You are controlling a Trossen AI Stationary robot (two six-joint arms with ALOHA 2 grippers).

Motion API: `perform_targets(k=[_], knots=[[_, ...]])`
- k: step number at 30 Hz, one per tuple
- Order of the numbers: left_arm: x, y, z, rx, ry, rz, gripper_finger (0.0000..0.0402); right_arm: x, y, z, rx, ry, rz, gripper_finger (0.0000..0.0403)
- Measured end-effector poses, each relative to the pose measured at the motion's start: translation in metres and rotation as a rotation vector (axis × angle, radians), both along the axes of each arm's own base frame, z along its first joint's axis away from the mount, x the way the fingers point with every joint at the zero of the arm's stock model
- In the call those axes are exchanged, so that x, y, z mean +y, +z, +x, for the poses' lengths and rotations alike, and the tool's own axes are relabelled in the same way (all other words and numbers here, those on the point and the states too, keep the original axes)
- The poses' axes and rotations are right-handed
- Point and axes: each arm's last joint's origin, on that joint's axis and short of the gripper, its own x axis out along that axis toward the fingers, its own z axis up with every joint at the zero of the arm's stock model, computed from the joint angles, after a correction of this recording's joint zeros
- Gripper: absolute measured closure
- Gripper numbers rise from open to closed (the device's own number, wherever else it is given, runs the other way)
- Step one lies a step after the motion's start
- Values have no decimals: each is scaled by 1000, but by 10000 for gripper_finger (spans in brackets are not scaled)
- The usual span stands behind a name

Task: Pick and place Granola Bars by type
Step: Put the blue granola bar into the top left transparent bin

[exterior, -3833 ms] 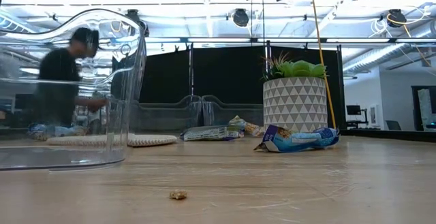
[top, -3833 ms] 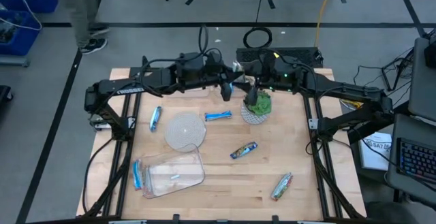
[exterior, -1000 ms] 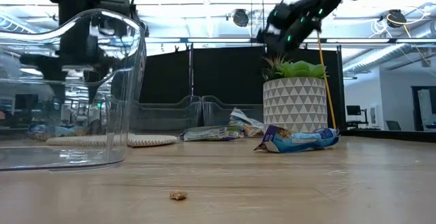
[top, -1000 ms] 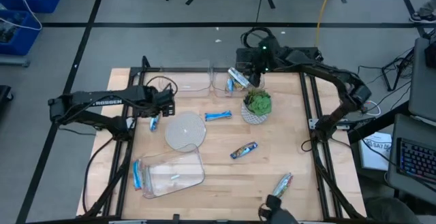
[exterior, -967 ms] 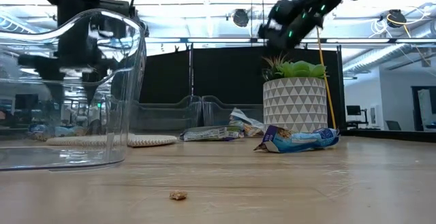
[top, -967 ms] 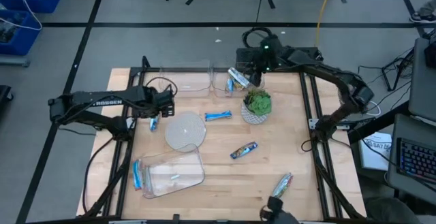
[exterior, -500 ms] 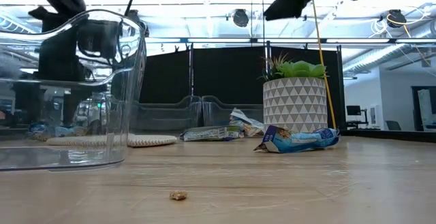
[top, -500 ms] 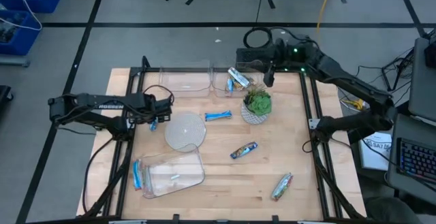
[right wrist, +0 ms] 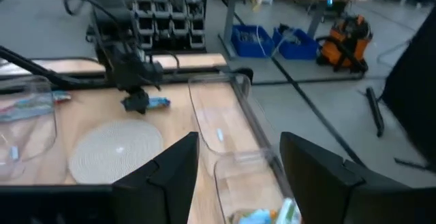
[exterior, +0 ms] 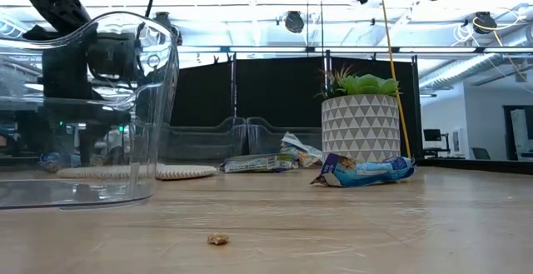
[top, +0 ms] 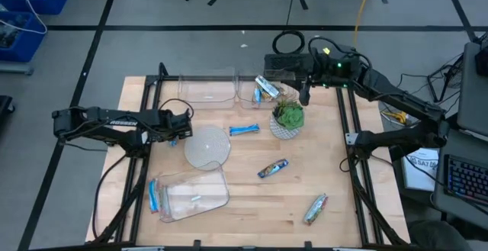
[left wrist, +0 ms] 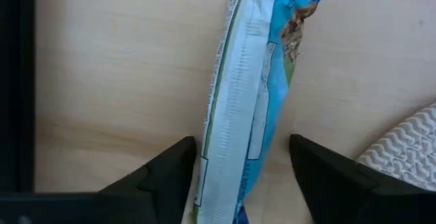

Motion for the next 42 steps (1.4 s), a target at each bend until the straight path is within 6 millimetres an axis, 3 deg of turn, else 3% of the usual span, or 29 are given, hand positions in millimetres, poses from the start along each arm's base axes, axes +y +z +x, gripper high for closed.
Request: perform_targets(k=[9, 15, 23, 30, 35, 42], knots=[[4, 14, 17, -91, -74, 35, 371, 15, 16, -1, -107, -14, -71, 208], [9, 42, 33, -130, -82, 96, 367, 20, 18, -2, -123, 2, -65, 212], [17, 104, 57, -199, -259, 187, 379, 20, 20, -4, -136, -16, -74, 214], [44, 148, 71, -212, -373, 406, 381, 20, 22, -4, -151, -25, -83, 218], [85, 152, 84, -157, -451, 421, 382, 20, 22, -4, -162, -33, -46, 220], [146, 126, 90, -11, -461, 326, 383, 23, 22, -3, -174, -26, -4, 223]])
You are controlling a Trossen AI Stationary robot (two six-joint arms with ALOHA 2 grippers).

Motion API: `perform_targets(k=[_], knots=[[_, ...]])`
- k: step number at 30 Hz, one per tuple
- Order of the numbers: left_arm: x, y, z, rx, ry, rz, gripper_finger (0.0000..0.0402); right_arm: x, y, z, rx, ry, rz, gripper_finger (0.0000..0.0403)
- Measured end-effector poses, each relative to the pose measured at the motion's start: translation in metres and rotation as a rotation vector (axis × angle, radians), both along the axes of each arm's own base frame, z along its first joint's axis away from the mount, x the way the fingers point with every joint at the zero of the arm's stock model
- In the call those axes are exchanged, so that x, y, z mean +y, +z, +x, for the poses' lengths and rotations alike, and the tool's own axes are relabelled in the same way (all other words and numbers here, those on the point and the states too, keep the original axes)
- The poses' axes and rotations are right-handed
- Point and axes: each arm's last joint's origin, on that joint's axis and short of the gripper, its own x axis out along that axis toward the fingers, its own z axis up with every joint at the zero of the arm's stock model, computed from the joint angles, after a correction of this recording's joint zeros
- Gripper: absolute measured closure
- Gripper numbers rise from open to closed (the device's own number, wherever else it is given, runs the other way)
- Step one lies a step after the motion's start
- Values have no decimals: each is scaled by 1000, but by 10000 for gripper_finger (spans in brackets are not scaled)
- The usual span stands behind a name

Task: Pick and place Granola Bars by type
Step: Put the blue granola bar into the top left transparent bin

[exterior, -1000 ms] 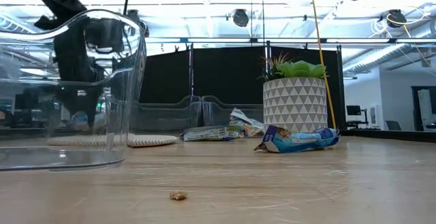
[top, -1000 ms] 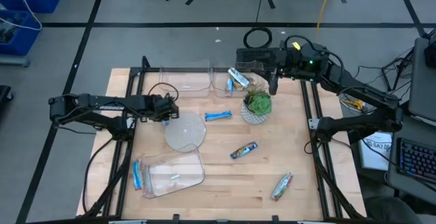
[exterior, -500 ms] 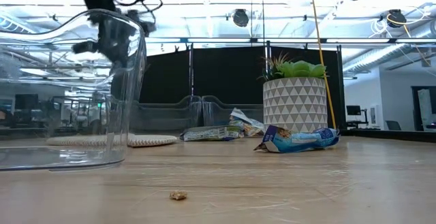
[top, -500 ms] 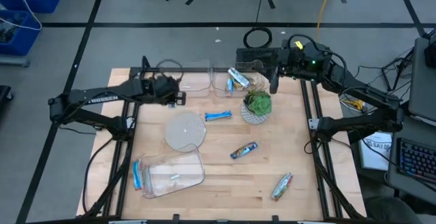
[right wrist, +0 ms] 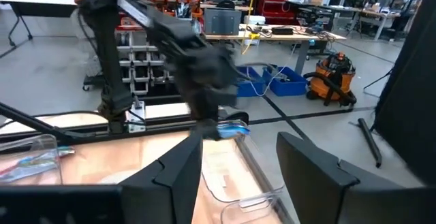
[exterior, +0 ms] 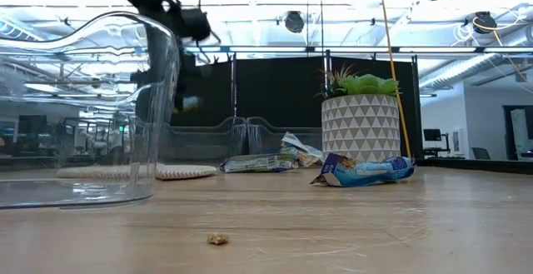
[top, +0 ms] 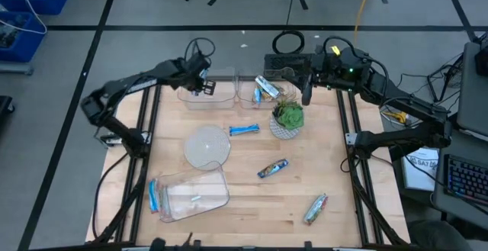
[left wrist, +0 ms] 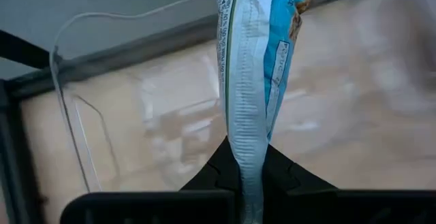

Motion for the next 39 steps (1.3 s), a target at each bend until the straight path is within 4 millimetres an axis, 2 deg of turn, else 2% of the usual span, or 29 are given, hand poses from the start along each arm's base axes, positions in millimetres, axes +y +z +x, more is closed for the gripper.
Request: perform_targets(k=[6, 10, 15, 20, 25, 32, 39], knots=[[30, -40, -2, 124, -49, -109, 383, 22, -7, 11, 41, 149, 67, 221], [37, -57, -2, 169, -58, -153, 383, 44, -28, 32, 192, 191, 90, 216], [39, -69, -4, 259, -51, -172, 354, 85, -61, 60, 417, 326, 39, 207], [41, -69, -7, 296, -51, -149, 338, 127, -107, 82, 642, 470, -12, 205], [43, -69, -10, 298, -68, -161, 325, 155, -160, 88, 764, 532, 16, 210], [36, -59, -7, 173, -121, -225, 291, 157, -209, 88, 824, 505, 57, 205], [19, -25, -9, 87, -183, -157, 230, 151, -247, 82, 943, 505, 30, 197]])
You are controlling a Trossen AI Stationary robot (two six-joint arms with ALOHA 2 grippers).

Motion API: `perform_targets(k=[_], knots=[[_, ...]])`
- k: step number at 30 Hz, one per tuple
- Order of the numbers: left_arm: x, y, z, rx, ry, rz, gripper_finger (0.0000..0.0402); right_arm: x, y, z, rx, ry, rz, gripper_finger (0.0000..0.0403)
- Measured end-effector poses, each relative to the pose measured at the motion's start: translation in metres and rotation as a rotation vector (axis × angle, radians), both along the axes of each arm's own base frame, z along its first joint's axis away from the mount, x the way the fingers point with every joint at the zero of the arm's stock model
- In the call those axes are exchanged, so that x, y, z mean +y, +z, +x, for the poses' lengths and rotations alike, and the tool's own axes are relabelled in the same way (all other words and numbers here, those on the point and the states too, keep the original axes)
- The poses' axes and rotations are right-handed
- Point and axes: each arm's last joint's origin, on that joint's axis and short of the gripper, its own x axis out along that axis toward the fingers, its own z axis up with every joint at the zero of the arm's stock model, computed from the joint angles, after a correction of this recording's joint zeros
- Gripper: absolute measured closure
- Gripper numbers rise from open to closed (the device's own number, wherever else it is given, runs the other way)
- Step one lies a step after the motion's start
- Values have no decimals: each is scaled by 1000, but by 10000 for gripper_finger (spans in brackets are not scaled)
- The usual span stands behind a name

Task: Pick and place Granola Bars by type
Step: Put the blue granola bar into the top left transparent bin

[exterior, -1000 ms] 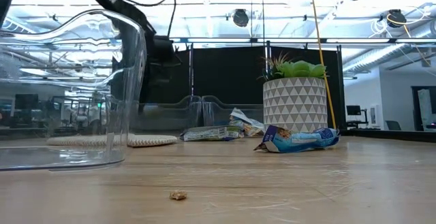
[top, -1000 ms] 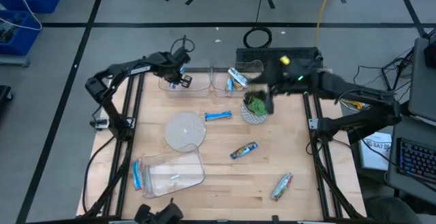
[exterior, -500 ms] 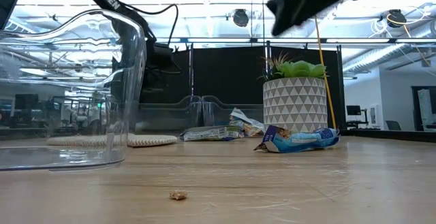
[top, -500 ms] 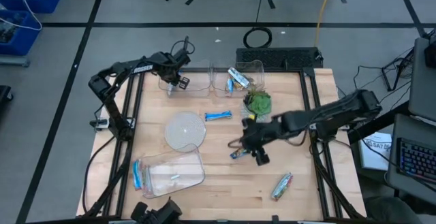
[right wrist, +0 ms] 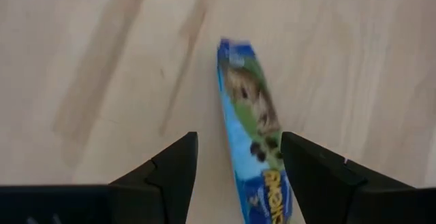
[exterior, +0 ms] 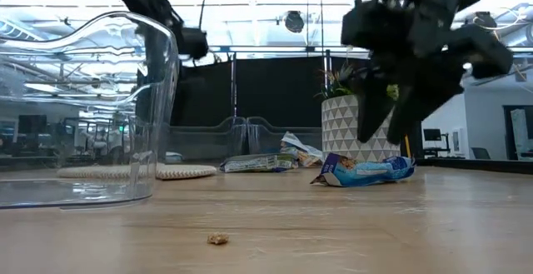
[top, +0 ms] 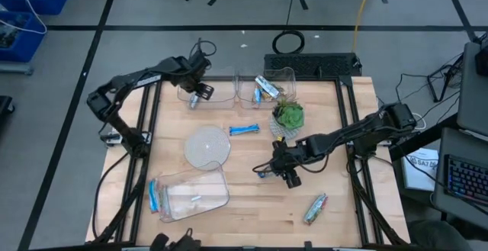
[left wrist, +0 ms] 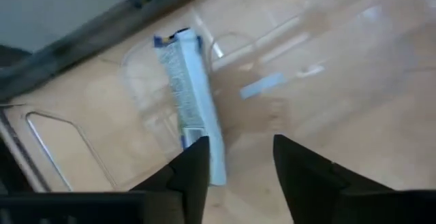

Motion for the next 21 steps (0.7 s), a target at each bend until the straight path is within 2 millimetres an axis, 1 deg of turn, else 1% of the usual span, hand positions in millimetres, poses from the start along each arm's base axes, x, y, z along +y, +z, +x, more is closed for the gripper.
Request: perform_targets(k=[4, 6, 11, 14, 17, 19, 21], knots=[[-17, 25, -1, -99, -87, 20, 201, -11, -11, -2, 33, -14, 5, 197], [-27, 37, -2, -153, -137, 28, 191, -17, -19, -8, 68, -12, -7, 197], [-53, 65, -5, -242, -213, 87, 184, -30, -31, -15, 91, -44, 31, 197], [-63, 77, -10, -270, -198, 135, 183, -31, -37, -18, 105, -42, 66, 204], [-70, 87, -15, -305, -172, 163, 183, -31, -37, -19, 102, -30, 59, 230], [-72, 91, -18, -327, -156, 168, 183, -31, -37, -18, 88, -13, 54, 258], [-74, 95, -21, -350, -137, 171, 183, -30, -36, -16, 65, -7, 54, 295]])
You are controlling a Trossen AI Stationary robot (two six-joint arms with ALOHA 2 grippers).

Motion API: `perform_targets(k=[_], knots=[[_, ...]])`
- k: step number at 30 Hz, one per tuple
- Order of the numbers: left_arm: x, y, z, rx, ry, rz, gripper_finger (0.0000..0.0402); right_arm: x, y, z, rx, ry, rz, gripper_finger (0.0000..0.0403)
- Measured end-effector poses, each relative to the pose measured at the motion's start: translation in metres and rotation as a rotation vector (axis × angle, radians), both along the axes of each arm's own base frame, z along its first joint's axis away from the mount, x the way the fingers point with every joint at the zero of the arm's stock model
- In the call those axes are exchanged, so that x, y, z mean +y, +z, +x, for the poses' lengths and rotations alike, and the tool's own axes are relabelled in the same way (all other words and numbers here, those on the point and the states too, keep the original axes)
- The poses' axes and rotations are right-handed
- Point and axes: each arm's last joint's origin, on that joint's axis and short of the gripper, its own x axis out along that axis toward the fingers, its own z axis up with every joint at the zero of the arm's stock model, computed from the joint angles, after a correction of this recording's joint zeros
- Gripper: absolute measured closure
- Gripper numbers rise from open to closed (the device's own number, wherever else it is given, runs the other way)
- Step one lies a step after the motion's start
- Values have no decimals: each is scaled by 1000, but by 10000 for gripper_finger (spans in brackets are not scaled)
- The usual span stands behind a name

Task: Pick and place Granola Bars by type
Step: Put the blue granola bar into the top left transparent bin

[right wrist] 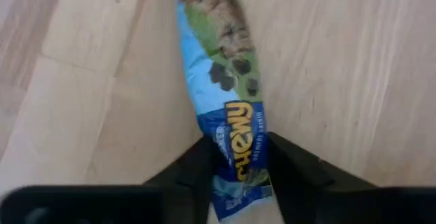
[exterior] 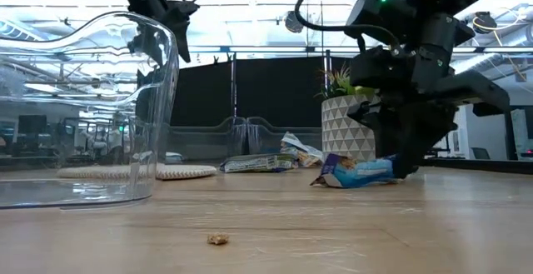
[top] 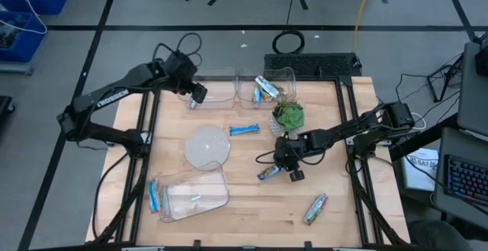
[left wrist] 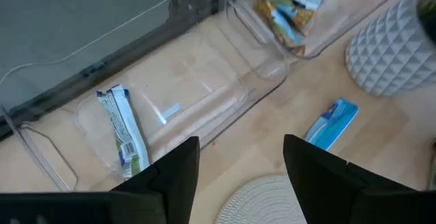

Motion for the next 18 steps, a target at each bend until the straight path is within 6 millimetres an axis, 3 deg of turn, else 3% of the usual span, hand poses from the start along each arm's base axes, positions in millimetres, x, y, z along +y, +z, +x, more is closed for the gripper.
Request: perform_targets(k=[4, 9, 14, 18], knots=[[-4, 7, -5, -53, 30, -18, 183, 0, 10, 5, -15, -11, 14, 379], [-10, 13, -6, -91, 0, -6, 183, 0, 48, 21, -97, -25, 46, 384], [-9, 20, -1, -176, -52, 28, 183, -11, 120, 35, -269, -64, 55, 392], [-8, 32, 6, -310, -205, 108, 183, -34, 179, 34, -426, -186, 39, 393]])
